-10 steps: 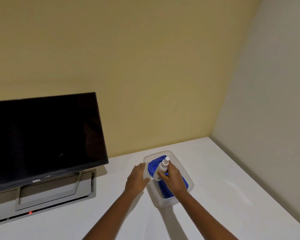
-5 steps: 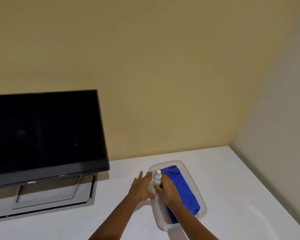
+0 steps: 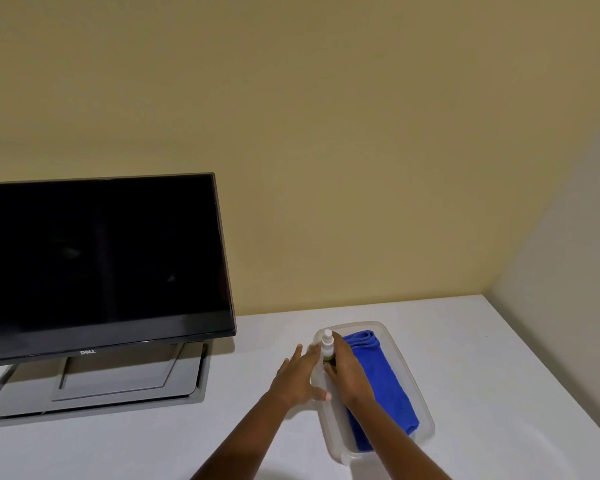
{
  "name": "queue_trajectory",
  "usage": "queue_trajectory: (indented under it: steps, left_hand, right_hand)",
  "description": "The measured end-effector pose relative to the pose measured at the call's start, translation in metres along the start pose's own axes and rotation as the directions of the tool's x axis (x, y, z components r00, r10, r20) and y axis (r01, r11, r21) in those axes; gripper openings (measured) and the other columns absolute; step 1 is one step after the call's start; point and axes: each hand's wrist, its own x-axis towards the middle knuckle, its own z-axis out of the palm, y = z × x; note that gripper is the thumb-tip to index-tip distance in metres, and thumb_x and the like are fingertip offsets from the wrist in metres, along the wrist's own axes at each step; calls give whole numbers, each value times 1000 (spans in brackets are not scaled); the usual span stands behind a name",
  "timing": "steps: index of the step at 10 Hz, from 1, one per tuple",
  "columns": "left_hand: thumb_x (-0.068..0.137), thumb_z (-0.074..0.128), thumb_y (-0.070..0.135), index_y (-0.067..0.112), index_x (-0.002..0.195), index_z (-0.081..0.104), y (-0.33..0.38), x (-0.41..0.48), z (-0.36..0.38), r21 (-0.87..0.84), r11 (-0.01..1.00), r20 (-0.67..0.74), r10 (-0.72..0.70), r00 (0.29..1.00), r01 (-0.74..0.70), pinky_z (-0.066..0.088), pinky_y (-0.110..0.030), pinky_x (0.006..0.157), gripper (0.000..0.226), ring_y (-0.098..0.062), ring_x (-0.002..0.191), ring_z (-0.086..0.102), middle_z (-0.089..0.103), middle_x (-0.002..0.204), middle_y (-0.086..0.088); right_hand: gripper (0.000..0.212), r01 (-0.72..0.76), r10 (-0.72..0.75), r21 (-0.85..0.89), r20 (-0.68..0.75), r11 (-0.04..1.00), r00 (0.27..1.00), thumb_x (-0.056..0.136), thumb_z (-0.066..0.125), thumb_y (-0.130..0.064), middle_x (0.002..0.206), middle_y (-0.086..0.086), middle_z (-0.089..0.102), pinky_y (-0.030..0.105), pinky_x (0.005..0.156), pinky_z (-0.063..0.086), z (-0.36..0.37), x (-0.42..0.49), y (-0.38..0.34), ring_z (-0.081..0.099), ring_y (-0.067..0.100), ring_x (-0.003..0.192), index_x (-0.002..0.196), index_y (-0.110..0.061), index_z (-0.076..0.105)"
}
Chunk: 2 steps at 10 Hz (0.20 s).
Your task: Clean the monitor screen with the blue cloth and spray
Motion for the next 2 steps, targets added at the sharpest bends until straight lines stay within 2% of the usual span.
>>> queue_trajectory:
  steps: [1, 2]
  left_hand:
    - [89, 54, 34, 18, 147, 3, -4, -9, 4, 27, 1000, -34, 15, 999, -14, 3, -41, 118, 78, -21, 146, -3, 3, 158, -1]
    - [95, 37, 39, 16, 147, 1, -13, -25, 6, 68, 998, -113, -4, 994, 12, 4, -38, 118, 67, -20, 146, -1, 3, 158, -2]
  right_hand:
    - [39, -45, 44, 74, 14, 996, 999, 95, 46, -18, 132, 5, 55, 22, 93, 39, -4, -6, -2, 51, 23, 122, 135, -21, 42]
    - [56, -89, 99, 149, -60, 985, 993, 91, 45, 0, 143, 9, 41, 29, 102, 36, -13, -15, -7, 44, 26, 126, 143, -12, 27]
